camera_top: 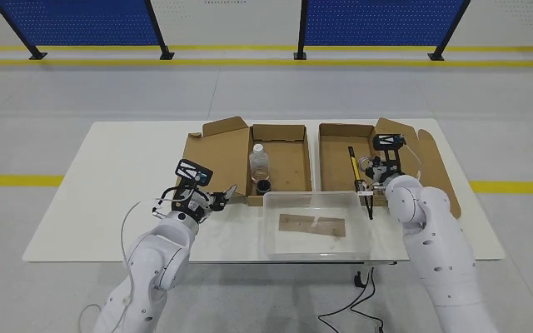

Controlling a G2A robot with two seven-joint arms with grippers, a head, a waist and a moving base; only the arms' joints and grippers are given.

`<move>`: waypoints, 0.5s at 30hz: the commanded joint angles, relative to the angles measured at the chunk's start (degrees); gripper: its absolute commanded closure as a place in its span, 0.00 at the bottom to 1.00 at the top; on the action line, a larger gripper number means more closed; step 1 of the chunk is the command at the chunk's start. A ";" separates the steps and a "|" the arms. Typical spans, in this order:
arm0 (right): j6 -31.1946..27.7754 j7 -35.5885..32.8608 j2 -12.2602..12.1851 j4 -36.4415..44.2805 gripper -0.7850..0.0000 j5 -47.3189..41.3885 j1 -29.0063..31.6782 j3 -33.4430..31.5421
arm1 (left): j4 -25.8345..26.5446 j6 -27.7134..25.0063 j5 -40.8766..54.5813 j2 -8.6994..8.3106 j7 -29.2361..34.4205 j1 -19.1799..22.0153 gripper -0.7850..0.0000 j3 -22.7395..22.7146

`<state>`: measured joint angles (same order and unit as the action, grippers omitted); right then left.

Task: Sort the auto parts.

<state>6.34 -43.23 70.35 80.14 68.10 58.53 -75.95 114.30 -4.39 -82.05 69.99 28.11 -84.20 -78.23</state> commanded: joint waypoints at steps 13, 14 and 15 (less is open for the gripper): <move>-5.60 -3.88 2.49 -20.14 1.00 1.33 -13.38 9.65 | 0.00 0.00 0.00 0.00 0.00 0.00 0.00 0.00; -5.83 -4.24 2.68 -21.25 1.00 1.08 -13.82 10.13 | 0.00 0.00 0.00 0.00 0.00 0.00 0.00 0.00; -5.99 -4.53 2.86 -22.30 1.00 0.88 -14.26 10.59 | 0.00 0.00 0.00 0.00 0.00 0.00 0.00 0.00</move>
<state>0.51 -47.47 73.05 58.98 69.22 44.70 -65.79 114.30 -4.39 -82.05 69.99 28.11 -84.20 -78.23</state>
